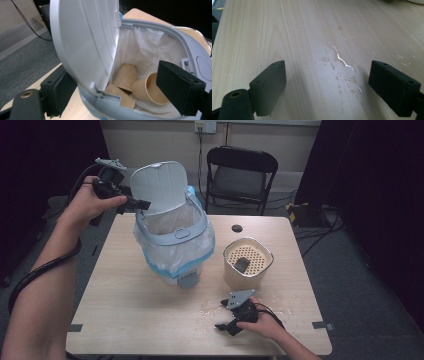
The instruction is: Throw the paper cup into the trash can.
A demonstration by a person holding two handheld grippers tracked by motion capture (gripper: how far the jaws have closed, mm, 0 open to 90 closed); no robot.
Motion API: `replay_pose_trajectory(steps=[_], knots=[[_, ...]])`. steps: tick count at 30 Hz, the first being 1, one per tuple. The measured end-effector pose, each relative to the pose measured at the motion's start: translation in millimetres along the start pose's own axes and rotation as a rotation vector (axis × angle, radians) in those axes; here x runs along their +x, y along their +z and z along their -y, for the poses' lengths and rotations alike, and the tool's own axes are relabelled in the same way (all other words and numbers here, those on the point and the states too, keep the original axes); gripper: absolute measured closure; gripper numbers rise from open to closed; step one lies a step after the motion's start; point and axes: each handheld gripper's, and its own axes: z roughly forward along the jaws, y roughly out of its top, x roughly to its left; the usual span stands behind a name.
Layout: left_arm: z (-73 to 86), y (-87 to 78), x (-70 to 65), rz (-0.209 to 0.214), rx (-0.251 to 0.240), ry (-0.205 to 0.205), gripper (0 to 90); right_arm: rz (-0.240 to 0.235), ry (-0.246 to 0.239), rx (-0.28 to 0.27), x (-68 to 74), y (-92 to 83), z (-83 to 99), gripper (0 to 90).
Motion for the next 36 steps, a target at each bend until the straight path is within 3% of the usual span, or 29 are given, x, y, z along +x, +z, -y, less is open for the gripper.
replay_pose_trajectory(steps=[7, 13, 22, 29, 34, 36], knots=[[-2.0, 0.9, -4.6, 0.004, 0.003, 0.005, 15.7, 0.000, 0.000, 0.000, 0.0, 0.0, 0.0, 13.9], [-5.1, -2.2, -14.6, 0.028, 0.021, 0.040, 15.7, 0.000, 0.001, 0.001, 0.1, 0.0, 0.0, 13.9], [-9.8, -3.2, -47.2, 0.115, 0.038, 0.111, 15.6, 0.000, 0.001, 0.001, 0.0, 0.0, 0.0, 13.9], [-10.8, 6.3, -70.1, 0.163, 0.020, 0.127, 16.6, -0.001, -0.002, -0.001, -0.1, 0.2, 0.0, 13.9], [-10.9, 13.0, -78.5, 0.181, 0.006, 0.114, 30.7, 0.000, -0.002, -0.001, -0.1, 0.2, 0.0, 13.9], [-10.9, 15.3, -78.8, 0.164, 0.004, 0.084, 39.1, -0.001, -0.002, -0.001, -0.1, 0.2, 0.0, 13.9]])
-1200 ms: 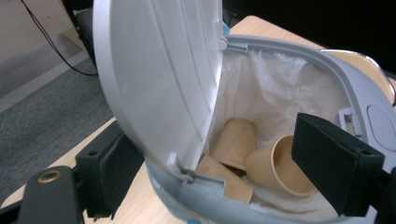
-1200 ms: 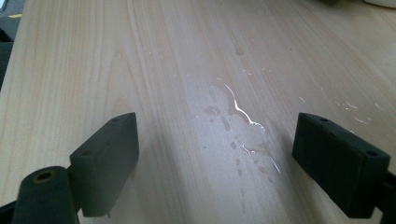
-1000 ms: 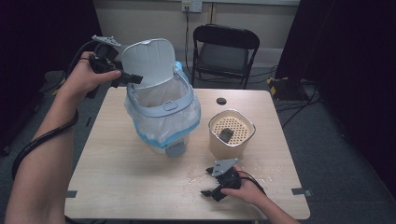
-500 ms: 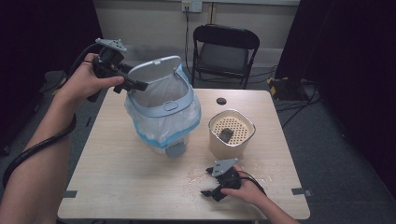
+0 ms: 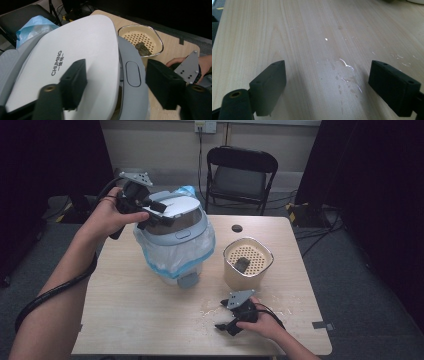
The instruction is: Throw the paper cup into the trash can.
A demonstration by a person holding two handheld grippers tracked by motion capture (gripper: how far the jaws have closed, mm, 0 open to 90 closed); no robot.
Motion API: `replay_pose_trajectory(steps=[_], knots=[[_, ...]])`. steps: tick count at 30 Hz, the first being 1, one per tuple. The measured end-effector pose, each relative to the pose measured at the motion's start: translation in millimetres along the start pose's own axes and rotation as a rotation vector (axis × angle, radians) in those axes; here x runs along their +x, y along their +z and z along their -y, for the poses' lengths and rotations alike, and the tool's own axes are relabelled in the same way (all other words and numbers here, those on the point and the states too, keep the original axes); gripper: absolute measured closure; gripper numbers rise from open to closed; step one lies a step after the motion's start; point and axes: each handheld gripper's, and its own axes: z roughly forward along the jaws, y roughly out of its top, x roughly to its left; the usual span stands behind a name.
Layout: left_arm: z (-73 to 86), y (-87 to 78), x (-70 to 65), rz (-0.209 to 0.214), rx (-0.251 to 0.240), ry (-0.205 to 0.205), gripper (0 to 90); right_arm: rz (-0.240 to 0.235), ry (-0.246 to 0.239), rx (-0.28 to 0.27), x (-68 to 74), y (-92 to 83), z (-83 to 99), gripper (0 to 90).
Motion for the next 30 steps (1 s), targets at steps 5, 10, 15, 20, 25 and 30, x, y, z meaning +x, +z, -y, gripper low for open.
replay_pose_trajectory(steps=[5, 10, 15, 20, 25, 30], knots=[[0.3, 3.3, 4.6, -0.049, -0.007, -0.015, 52.2, 0.000, 0.000, 0.000, 0.0, 0.0, 0.0, 13.9], [0.4, 9.3, 5.5, -0.028, -0.020, -0.041, 53.4, 0.000, 0.000, 0.000, 0.0, 0.0, 0.0, 13.9], [0.9, 16.3, 6.5, 0.006, -0.014, -0.058, 57.4, 0.001, 0.003, 0.002, 0.2, -0.2, 0.0, 13.9], [3.1, 21.9, 7.6, 0.006, -0.013, -0.044, 65.0, 0.004, 0.003, 0.001, 0.2, -0.2, 0.0, 13.9], [13.3, 28.2, 12.5, -0.046, -0.003, -0.060, 68.3, 0.011, -0.006, -0.005, -0.5, 0.1, -0.1, 13.9], [15.9, 27.6, 14.6, -0.099, -0.011, -0.052, 69.7, 0.009, -0.005, -0.004, -0.4, 0.1, -0.1, 13.9]])
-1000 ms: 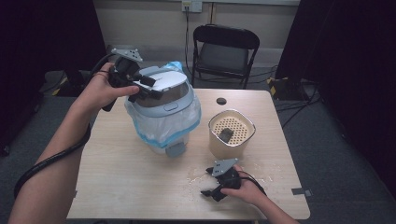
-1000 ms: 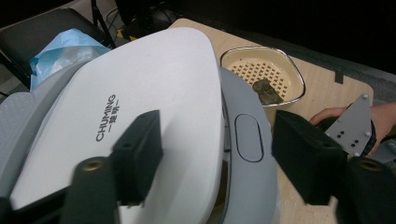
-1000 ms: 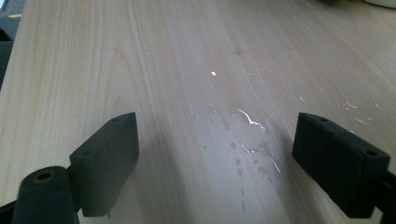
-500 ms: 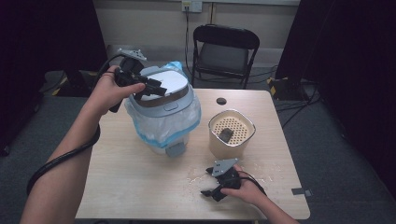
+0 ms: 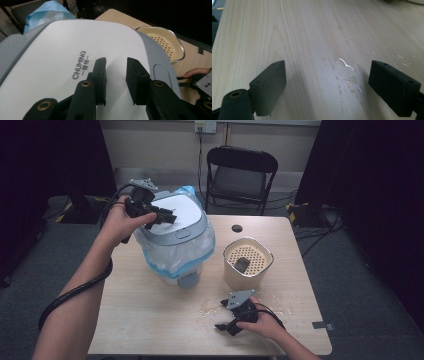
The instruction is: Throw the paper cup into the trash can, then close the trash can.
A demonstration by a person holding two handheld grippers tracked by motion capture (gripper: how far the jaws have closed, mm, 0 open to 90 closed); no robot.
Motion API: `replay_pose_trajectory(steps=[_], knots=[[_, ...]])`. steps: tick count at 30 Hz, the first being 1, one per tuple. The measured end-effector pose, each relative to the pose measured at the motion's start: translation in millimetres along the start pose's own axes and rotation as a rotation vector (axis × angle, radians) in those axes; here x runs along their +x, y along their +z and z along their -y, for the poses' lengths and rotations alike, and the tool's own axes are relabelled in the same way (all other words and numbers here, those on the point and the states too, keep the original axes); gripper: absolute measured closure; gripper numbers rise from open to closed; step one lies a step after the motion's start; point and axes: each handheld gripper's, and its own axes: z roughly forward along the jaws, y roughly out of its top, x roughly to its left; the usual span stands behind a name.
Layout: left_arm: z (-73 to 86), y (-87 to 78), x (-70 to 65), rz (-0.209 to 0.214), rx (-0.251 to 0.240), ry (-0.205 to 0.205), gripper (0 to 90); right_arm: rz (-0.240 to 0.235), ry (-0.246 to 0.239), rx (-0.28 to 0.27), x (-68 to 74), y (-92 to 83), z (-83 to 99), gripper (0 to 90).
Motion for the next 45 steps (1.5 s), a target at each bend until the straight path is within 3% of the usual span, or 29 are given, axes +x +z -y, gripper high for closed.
replay_pose_trajectory(steps=[2, 5, 7, 9, 11, 14, 17, 23, 34, 39, 45], knots=[[-0.2, -0.1, -0.6, -0.023, 0.007, 0.005, 69.7, -0.006, 0.006, 0.004, 0.5, 0.0, 0.0, 13.9], [3.3, 0.9, 0.2, -0.032, -0.024, -0.013, 70.1, -0.002, 0.002, 0.002, 0.1, -0.1, 0.0, 13.9], [6.8, 2.6, -1.0, -0.059, -0.027, 0.012, 73.2, 0.000, 0.001, 0.001, 0.1, 0.0, 0.0, 13.9], [7.5, 2.5, -2.2, -0.063, -0.031, 0.003, 74.2, -0.006, 0.004, 0.002, 0.3, 0.1, 0.0, 13.8], [6.1, 1.3, -3.9, -0.060, -0.014, 0.025, 73.9, -0.006, 0.004, 0.002, 0.3, 0.2, 0.1, 13.7], [3.3, 1.2, -7.8, -0.055, 0.010, 0.037, 61.5, -0.007, 0.005, 0.003, 0.4, 0.1, 0.0, 13.8], [1.2, 0.8, -10.1, -0.077, 0.049, 0.030, 35.7, -0.001, 0.001, 0.001, 0.1, 0.0, 0.0, 13.8], [6.9, -5.3, -7.0, -0.059, 0.012, 0.004, 17.0, 0.003, -0.002, -0.001, -0.2, 0.1, 0.0, 13.8], [13.0, -26.3, -12.9, -0.023, 0.027, 0.011, 15.9, 0.002, -0.002, -0.001, -0.2, 0.1, 0.0, 13.8], [17.9, -37.0, -16.6, 0.003, 0.001, 0.002, 15.9, -0.008, 0.006, 0.004, 0.4, 0.1, 0.0, 13.8], [25.4, -47.1, -21.2, 0.021, 0.008, 0.012, 15.9, -0.007, 0.005, 0.003, 0.4, 0.1, 0.0, 13.7]])
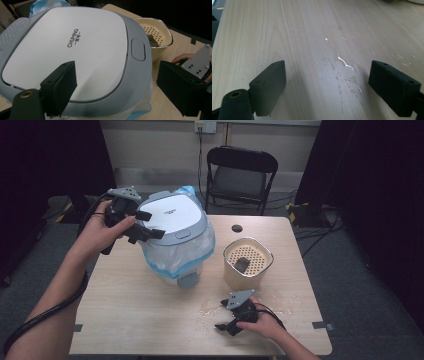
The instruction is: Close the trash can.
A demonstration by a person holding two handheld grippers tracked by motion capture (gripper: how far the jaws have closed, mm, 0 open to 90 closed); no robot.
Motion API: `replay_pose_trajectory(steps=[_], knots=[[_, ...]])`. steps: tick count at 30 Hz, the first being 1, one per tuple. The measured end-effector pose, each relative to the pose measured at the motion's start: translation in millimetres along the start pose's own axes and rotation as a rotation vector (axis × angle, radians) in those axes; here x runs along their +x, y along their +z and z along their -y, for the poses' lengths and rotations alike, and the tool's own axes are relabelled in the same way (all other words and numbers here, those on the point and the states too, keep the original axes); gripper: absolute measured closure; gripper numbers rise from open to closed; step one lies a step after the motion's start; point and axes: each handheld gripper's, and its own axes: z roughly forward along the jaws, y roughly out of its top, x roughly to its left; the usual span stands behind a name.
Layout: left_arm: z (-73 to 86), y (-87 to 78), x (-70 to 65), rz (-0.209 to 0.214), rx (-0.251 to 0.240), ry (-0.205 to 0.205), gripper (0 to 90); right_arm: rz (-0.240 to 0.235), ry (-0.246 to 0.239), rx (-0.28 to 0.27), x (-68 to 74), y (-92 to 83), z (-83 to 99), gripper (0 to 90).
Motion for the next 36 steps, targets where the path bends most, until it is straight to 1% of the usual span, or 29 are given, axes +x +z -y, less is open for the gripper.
replay_pose_trajectory(steps=[2, 3, 4, 6, 10, 16, 18, 22, 23, 28, 32, 36], knots=[[4.7, -3.0, -0.7, 0.002, 0.002, -0.012, 15.9, 0.000, 0.000, 0.000, 0.0, 0.0, 0.0, 13.7], [6.4, -4.0, -0.5, -0.001, 0.001, -0.008, 15.9, 0.001, -0.001, -0.001, -0.1, 0.0, 0.0, 13.8], [8.8, -5.0, -1.1, -0.002, 0.001, -0.016, 15.9, 0.000, 0.000, 0.000, 0.0, 0.0, 0.0, 13.7], [14.5, -7.8, -1.8, 0.008, -0.007, -0.019, 15.9, -0.001, 0.002, 0.001, 0.1, 0.0, 0.0, 13.7], [24.1, -12.4, -1.7, 0.003, 0.000, -0.026, 15.9, 0.000, 0.001, 0.001, 0.1, 0.0, 0.0, 13.8], [39.8, -18.2, 0.2, 0.003, -0.018, -0.043, 15.9, 0.001, 0.001, 0.000, 0.2, 0.0, 0.0, 13.8], [45.6, -18.2, -0.1, 0.010, -0.021, -0.048, 15.9, 0.001, 0.002, 0.000, 0.2, 0.0, 0.0, 13.8], [53.7, -18.9, 0.0, 0.005, -0.016, -0.053, 15.9, 0.001, 0.001, 0.000, 0.1, 0.0, 0.0, 13.7], [56.7, -18.8, -0.4, 0.008, -0.023, -0.062, 15.9, 0.001, 0.001, 0.000, 0.2, 0.0, 0.0, 13.7], [67.1, -17.9, -0.4, 0.008, -0.008, -0.062, 15.9, 0.001, 0.000, 0.000, 0.1, 0.0, 0.0, 13.8], [74.6, -16.7, 0.4, 0.006, -0.012, -0.073, 15.9, 0.001, 0.000, 0.000, 0.1, 0.0, 0.0, 13.8], [82.2, -16.4, 0.8, 0.001, -0.016, -0.075, 15.9, 0.001, 0.001, 0.000, 0.2, -0.1, 0.0, 13.8]])
